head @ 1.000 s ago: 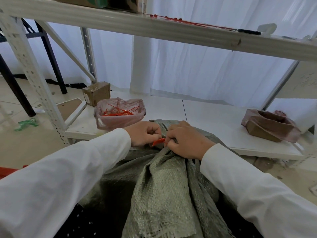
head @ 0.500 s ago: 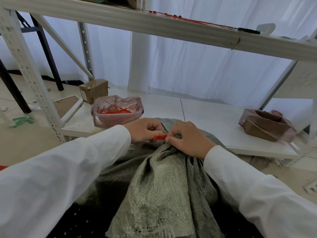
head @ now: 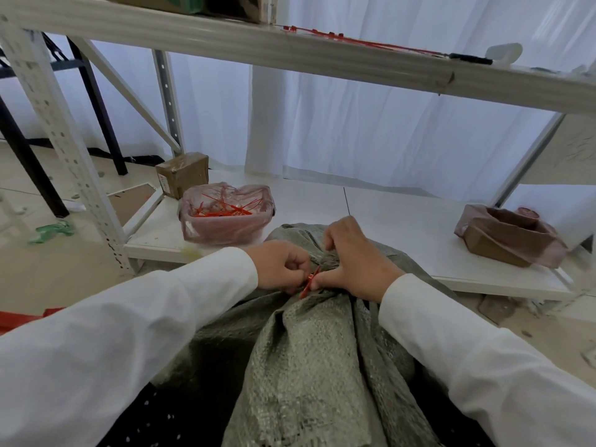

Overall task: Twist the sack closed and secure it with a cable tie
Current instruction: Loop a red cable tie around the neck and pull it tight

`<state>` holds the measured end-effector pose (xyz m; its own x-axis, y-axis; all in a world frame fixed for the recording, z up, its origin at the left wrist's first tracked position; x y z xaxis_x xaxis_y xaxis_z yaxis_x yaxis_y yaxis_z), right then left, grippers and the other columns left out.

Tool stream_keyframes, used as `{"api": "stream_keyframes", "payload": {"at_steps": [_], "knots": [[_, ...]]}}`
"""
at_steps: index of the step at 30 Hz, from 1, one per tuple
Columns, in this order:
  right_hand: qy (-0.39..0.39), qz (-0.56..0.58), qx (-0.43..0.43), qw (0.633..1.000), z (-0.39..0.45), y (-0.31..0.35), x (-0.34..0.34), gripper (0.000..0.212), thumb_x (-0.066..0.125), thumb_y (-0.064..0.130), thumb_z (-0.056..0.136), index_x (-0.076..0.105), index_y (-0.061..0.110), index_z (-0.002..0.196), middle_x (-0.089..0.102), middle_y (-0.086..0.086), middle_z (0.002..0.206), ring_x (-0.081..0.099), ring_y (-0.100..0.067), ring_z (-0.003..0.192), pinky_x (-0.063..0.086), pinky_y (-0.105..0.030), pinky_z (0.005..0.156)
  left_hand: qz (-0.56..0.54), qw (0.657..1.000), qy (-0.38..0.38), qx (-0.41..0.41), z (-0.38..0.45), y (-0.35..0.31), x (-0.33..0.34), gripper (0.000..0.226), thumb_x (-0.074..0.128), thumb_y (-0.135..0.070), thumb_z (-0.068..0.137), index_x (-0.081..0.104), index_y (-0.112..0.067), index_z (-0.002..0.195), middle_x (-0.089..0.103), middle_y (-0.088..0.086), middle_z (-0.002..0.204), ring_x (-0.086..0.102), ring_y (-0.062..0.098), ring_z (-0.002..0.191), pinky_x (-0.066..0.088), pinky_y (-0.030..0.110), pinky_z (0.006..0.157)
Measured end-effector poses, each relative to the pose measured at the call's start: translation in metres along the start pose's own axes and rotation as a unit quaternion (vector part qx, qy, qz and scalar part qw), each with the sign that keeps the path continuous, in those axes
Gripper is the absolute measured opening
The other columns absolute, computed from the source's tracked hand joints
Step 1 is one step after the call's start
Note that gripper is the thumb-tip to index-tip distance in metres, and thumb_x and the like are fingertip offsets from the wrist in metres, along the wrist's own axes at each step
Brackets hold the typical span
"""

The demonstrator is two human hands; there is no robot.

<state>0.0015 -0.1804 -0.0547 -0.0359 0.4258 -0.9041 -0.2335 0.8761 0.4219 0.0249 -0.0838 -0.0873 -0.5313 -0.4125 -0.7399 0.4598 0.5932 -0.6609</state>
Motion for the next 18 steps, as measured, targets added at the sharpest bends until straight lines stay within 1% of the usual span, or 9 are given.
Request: {"api": "stream_keyframes", "payload": {"at_steps": [2,5,7,9,10,12,14,16,18], "knots": [[0.021,0.016,-0.015,1.000,-0.002,-0.001,-0.001,0.053,0.084,0.029,0.062,0.042,0.019,0.094,0.036,0.002,0.102,0.041,-0.016,0.093,0.036,-0.026,0.078,-0.011,1.000,-0.007,0.002,-0.001,0.000,0.000,0.026,0.053,-0.005,0.084,0.055,-0.023,0.066,0.055,-0.013,0.041,0.049,-0.004,0.042,0.039,0.005,0.053],[0.087,0.034,-0.043,0.995,-0.007,-0.005,-0.002,0.048,0.080,0.026,0.070,0.052,0.025,0.109,0.043,0.005,0.108,0.040,-0.010,0.106,0.030,-0.022,0.086,-0.018,1.000,0.000,0.007,-0.001,-0.001,-0.004,0.030,0.051,-0.001,0.085,0.050,-0.023,0.064,0.051,-0.014,0.037,0.045,-0.002,0.038,0.036,0.006,0.050],[0.114,0.023,-0.056,0.992,-0.010,-0.007,-0.005,0.045,0.077,0.025,0.074,0.056,0.026,0.114,0.048,0.003,0.110,0.042,-0.011,0.110,0.030,-0.023,0.092,-0.013,1.000,-0.001,0.012,0.000,-0.003,-0.006,0.031,0.050,-0.002,0.085,0.049,-0.023,0.063,0.049,-0.013,0.038,0.043,-0.002,0.038,0.035,0.006,0.050],[0.129,0.006,-0.056,0.990,-0.011,-0.007,-0.006,0.038,0.073,0.029,0.078,0.059,0.030,0.113,0.050,0.000,0.113,0.042,-0.015,0.113,0.030,-0.027,0.098,0.024,0.999,-0.019,0.027,0.001,-0.005,-0.008,0.030,0.051,-0.006,0.086,0.047,-0.026,0.064,0.047,-0.011,0.043,0.041,-0.001,0.041,0.032,0.006,0.050],[0.133,-0.007,-0.051,0.990,-0.011,-0.005,-0.006,0.034,0.070,0.030,0.080,0.060,0.032,0.112,0.049,0.000,0.114,0.040,-0.016,0.113,0.029,-0.028,0.098,0.045,0.998,-0.028,0.035,0.001,-0.005,-0.010,0.030,0.051,-0.008,0.086,0.046,-0.027,0.064,0.044,-0.010,0.046,0.040,0.000,0.043,0.033,0.007,0.051],[0.127,-0.035,-0.043,0.990,-0.012,-0.002,-0.005,0.030,0.066,0.031,0.082,0.060,0.033,0.111,0.048,0.001,0.112,0.038,-0.016,0.111,0.026,-0.027,0.095,0.071,0.996,-0.036,0.044,0.001,-0.005,-0.011,0.032,0.051,-0.010,0.088,0.043,-0.029,0.063,0.043,-0.009,0.048,0.040,0.000,0.044,0.034,0.008,0.052],[0.101,-0.056,-0.050,0.992,-0.011,0.002,-0.006,0.026,0.064,0.029,0.081,0.061,0.029,0.107,0.046,0.005,0.103,0.038,-0.013,0.104,0.022,-0.023,0.091,0.076,0.996,-0.034,0.043,0.001,-0.005,-0.011,0.033,0.051,-0.010,0.088,0.042,-0.030,0.063,0.047,-0.013,0.044,0.043,-0.001,0.043,0.034,0.007,0.052],[0.072,-0.068,-0.053,0.994,-0.010,0.004,-0.006,0.020,0.065,0.030,0.079,0.061,0.025,0.098,0.042,0.011,0.092,0.038,-0.010,0.095,0.019,-0.019,0.085,0.066,0.997,-0.029,0.038,0.001,-0.005,-0.012,0.031,0.049,-0.008,0.089,0.043,-0.027,0.065,0.050,-0.018,0.041,0.048,-0.004,0.041,0.036,0.007,0.052],[0.057,-0.057,-0.043,0.996,-0.009,0.003,-0.006,0.014,0.066,0.032,0.079,0.057,0.025,0.086,0.040,0.016,0.083,0.041,-0.011,0.089,0.020,-0.019,0.078,0.060,0.997,-0.025,0.038,0.001,-0.006,-0.013,0.028,0.047,-0.007,0.090,0.045,-0.024,0.067,0.051,-0.019,0.039,0.051,-0.005,0.041,0.036,0.005,0.052]]}}
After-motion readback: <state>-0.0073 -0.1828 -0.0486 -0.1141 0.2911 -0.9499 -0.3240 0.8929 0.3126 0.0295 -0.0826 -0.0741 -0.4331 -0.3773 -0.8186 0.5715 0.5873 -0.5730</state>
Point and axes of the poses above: each hand's wrist, its own z-axis towards the middle knuckle, its own x-axis out of the palm, y = z × x, the point moved 7 cm from there along z, towards the middle knuckle
